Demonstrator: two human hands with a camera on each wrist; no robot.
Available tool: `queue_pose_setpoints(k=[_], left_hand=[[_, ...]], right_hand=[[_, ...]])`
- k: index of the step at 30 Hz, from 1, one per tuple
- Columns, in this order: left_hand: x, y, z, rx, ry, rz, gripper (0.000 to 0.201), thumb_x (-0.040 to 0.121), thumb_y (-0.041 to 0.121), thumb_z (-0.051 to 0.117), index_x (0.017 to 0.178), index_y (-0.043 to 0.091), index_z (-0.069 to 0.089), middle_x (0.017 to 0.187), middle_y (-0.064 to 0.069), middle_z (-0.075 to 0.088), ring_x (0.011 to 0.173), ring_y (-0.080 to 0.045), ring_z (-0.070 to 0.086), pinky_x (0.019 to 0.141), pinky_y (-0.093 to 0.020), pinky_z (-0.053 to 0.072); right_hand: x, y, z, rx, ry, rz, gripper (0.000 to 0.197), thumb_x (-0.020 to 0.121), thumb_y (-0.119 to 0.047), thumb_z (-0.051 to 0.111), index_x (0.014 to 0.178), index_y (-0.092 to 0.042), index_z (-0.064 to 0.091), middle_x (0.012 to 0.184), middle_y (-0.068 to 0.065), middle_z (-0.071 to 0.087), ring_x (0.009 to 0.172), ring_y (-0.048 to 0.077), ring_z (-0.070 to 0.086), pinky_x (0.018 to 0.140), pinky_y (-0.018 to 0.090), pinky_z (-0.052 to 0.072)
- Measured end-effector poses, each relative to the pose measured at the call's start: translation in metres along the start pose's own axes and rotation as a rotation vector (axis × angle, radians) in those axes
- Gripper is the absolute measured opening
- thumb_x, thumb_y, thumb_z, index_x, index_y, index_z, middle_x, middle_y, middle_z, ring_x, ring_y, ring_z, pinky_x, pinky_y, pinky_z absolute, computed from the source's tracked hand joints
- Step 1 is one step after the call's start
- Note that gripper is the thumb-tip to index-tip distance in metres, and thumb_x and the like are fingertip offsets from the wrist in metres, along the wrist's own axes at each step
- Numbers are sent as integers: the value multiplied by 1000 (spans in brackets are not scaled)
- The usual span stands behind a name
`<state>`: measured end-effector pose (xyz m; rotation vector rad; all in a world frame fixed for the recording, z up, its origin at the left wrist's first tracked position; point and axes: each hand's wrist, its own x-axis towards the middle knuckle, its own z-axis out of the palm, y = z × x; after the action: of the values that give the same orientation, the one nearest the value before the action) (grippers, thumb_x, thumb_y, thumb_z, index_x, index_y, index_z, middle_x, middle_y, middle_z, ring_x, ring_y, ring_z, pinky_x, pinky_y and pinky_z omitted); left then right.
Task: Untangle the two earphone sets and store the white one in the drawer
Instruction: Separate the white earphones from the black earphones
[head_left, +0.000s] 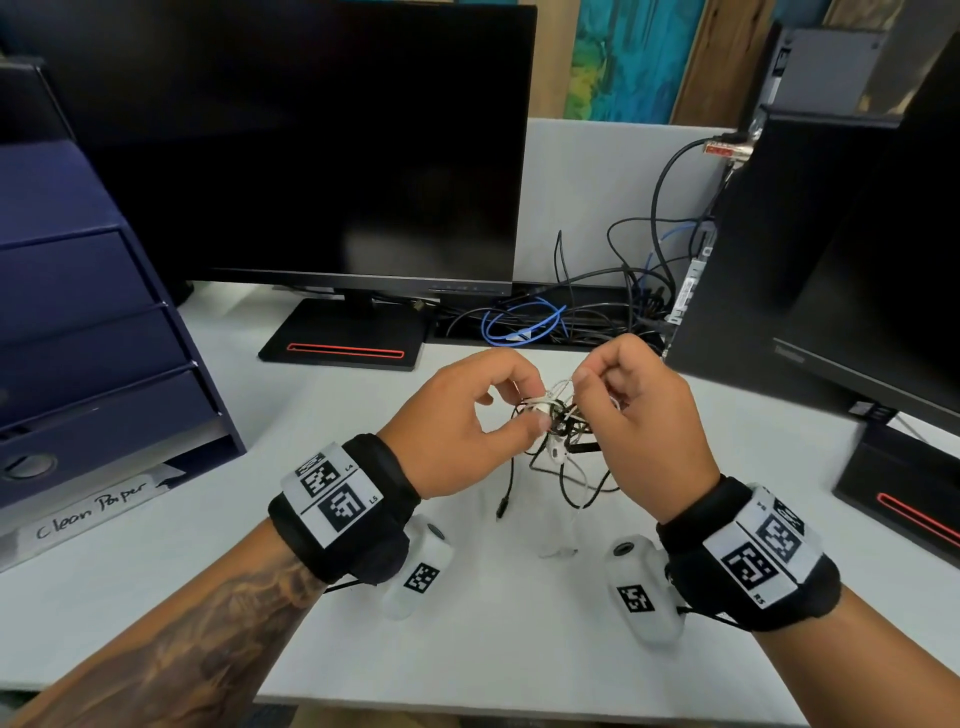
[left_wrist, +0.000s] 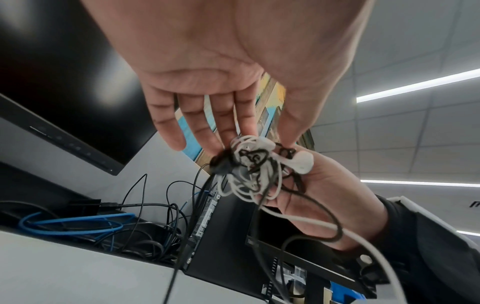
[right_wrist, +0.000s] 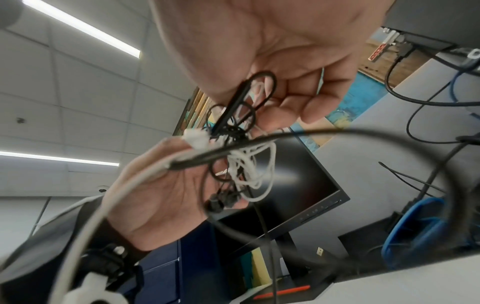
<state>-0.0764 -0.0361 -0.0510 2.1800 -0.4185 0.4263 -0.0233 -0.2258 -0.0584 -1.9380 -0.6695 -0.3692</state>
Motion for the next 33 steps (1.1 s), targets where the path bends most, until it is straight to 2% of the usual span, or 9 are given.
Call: queue_pose_setpoints(k=[3, 6, 10, 13, 17, 22, 25, 28, 33], left_hand=[[1, -1, 0, 20, -7, -16, 17, 85, 29, 76, 96, 28, 62, 94, 15, 64, 96, -10, 59, 85, -28, 48], [1, -3, 1, 17, 7, -9, 15, 86, 24, 75, 94, 26, 62, 91, 15, 64, 93, -10, 58, 84, -27, 48], [1, -4, 3, 28, 26, 31, 15, 87, 20, 74, 96, 25, 62, 92, 13, 63, 93, -12, 57, 82, -27, 47], [0, -6, 3, 56, 59, 64, 16, 86, 19, 75, 97, 25, 65, 91, 16, 61, 91, -11, 58, 80, -25, 48], [1, -6, 1, 77, 117, 80, 16, 85, 18, 76, 94, 27, 67, 89, 18, 60, 88, -10, 60, 79, -24, 48], [2, -6, 4, 21, 171, 50, 15, 86, 17, 76, 89, 22, 62, 85, 13, 63, 83, -13, 62, 78, -34, 52], [3, -7, 4, -60, 218, -14, 18, 86, 16, 76, 89, 21, 59, 79, 12, 63, 77, -12, 63, 75, -34, 55], [3, -6, 2, -105, 194, -38, 18, 87, 16, 74, 100, 21, 61, 75, 7, 63, 74, -11, 63, 75, -33, 55], [3, -7, 0, -23, 132, 50, 20, 91, 13, 70, 109, 20, 69, 81, 4, 62, 80, -14, 60, 77, -27, 52]], right_hand=[[0, -2, -1, 29, -14, -23, 11, 99, -18, 59, 89, -21, 56, 73, -5, 65, 67, 12, 61, 62, 25, 47], [1, -2, -3, 51, -24, -50, 10, 98, -14, 60, 91, -21, 58, 80, -6, 66, 77, 15, 64, 69, 29, 51], [4, 3, -7, -59, -137, -119, 25, 95, -9, 59, 112, -26, 64, 81, -11, 65, 81, 14, 61, 77, 28, 50], [6, 7, -11, -248, -186, -260, 27, 95, -20, 58, 116, -30, 72, 85, -24, 61, 86, 8, 57, 84, 31, 49], [7, 8, -12, -262, -139, -319, 22, 95, -30, 62, 112, -28, 76, 83, -19, 65, 83, 9, 57, 81, 30, 48], [7, 10, -12, -305, -43, -451, 23, 95, -29, 65, 113, -21, 77, 87, -12, 74, 76, 13, 62, 76, 32, 52], [5, 9, -10, -301, -6, -497, 23, 96, -29, 67, 114, -21, 77, 93, -10, 76, 78, 14, 65, 75, 31, 53], [3, 8, -8, -272, 26, -491, 20, 95, -27, 70, 112, -21, 78, 99, -10, 77, 83, 13, 69, 76, 33, 54], [2, 3, -8, -260, 41, -391, 9, 96, -26, 67, 97, -22, 76, 88, -14, 72, 77, 10, 63, 72, 36, 53]])
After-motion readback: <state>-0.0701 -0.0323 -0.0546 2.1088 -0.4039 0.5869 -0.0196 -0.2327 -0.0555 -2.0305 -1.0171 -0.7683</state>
